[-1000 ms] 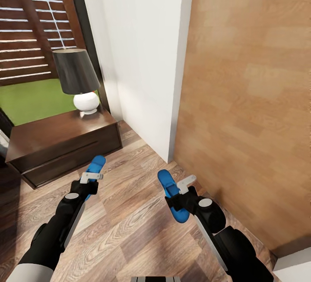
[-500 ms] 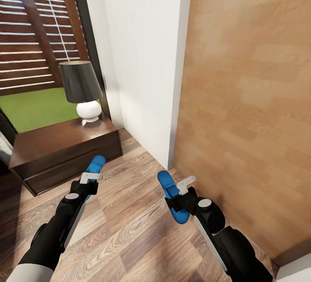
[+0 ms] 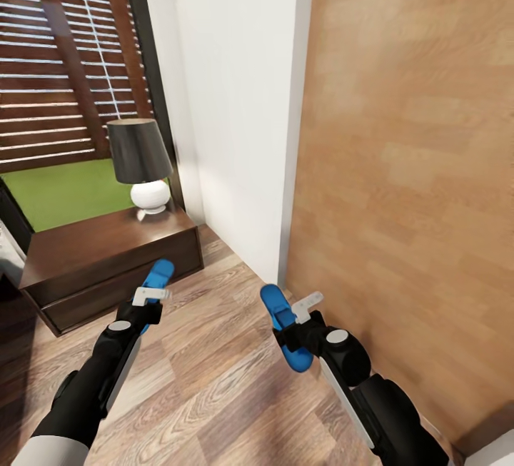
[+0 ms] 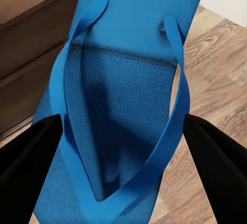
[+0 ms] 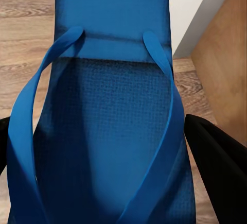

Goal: In the bedroom, move the book from the bed onto either nightstand, and place the two sandals side by side next to the bed.

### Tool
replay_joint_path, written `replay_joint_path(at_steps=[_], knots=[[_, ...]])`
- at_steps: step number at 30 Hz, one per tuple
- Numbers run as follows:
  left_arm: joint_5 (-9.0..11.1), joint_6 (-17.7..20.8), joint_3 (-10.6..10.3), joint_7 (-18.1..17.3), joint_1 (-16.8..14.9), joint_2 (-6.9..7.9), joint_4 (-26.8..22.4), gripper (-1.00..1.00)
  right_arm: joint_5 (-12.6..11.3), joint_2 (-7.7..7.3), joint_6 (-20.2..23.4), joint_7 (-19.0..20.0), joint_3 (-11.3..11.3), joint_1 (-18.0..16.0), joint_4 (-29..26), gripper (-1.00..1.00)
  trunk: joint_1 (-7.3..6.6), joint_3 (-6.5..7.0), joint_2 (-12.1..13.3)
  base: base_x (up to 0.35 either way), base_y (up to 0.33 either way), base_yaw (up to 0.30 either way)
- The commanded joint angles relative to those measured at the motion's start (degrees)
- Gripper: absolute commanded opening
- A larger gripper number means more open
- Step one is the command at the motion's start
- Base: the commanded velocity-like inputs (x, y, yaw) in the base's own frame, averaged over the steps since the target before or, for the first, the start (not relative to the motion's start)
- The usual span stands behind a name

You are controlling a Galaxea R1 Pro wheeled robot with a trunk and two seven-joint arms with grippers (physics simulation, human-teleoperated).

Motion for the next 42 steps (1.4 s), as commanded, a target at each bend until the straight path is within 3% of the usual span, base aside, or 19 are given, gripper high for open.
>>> replay_joint_path(at_steps=[1,21,42], knots=[[-0.38,0.34,-0.18,0.14,-0.03,0.07,-0.06,-1.00,0.17,0.00,0.27,0.22,0.07,-0.04,0.18,-1.00,-0.03,0.17,0.00,0.000,0.000,0.000],[-0.40,0.23,-0.18,0.15,-0.03,0.07,0.75,-1.00,0.12,0.24,-1.65,0.22,0.14,-0.04,1.75,-1.00,-0.56,4.60,0.28,0.000,0.000,0.000],[-0.31,0.07,-0.22,0.16,-0.05,0.01,1.50,-1.00,0.06,0.12,-1.75,0.22,0.00,-0.04,2.45,-1.00,-5.17,8.37,8.70,0.000,0.000,0.000]])
